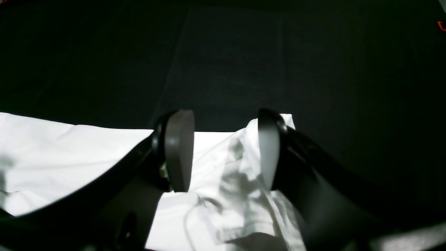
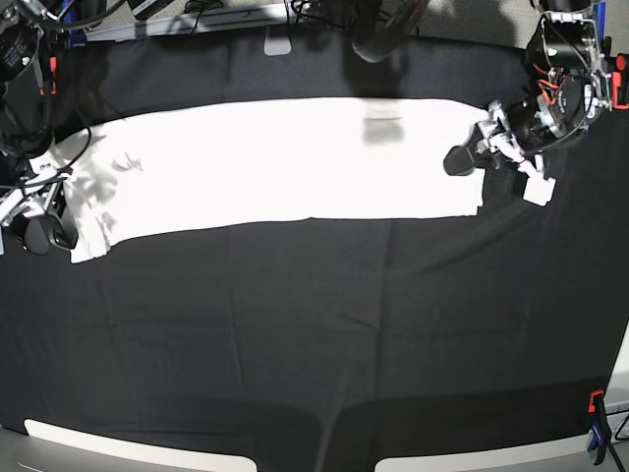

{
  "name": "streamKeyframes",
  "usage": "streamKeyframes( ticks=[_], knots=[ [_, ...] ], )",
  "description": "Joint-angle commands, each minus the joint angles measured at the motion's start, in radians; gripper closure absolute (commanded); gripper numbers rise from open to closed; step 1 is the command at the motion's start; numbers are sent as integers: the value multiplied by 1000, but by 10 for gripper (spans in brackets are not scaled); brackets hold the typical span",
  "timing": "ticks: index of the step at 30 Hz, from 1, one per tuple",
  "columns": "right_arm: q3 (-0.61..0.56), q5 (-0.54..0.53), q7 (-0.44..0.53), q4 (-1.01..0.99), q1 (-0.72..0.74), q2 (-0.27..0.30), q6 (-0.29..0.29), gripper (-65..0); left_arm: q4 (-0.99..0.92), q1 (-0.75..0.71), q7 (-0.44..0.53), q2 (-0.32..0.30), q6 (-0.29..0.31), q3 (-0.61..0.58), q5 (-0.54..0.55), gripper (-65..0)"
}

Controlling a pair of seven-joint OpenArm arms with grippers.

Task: Layout the t-shirt on the table in an organized manner, then fold the t-shirt properly
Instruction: 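Release the folded edge and reposition the left gripper at the shirt end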

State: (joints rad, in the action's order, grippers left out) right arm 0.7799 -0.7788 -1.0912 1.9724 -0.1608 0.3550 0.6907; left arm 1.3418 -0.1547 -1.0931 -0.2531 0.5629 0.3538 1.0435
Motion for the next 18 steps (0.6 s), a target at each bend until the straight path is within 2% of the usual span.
streamKeyframes(
  ticks=[1,5,10,12,15,18],
  knots=[
    [5,-17,14,18,11,19,7,-288,13,8,28,-28,7,5,-1,0],
    [5,-17,13,18,11,19,7,-288,13,13,85,-101,6,6,-7,0],
    [5,-18,13,18,11,19,7,-288,13,58,87,-218,6,6,-64,0],
    [5,-18,13,18,11,19,7,-288,13,82,89,-251,-16,6,-88,0],
    [5,-18,13,18,11,19,7,-288,26,127,64,-259,-43,6,-183,0],
    [5,-18,13,18,11,19,7,-288,87,135,49,-235,-65,6,-176,0]
  ],
)
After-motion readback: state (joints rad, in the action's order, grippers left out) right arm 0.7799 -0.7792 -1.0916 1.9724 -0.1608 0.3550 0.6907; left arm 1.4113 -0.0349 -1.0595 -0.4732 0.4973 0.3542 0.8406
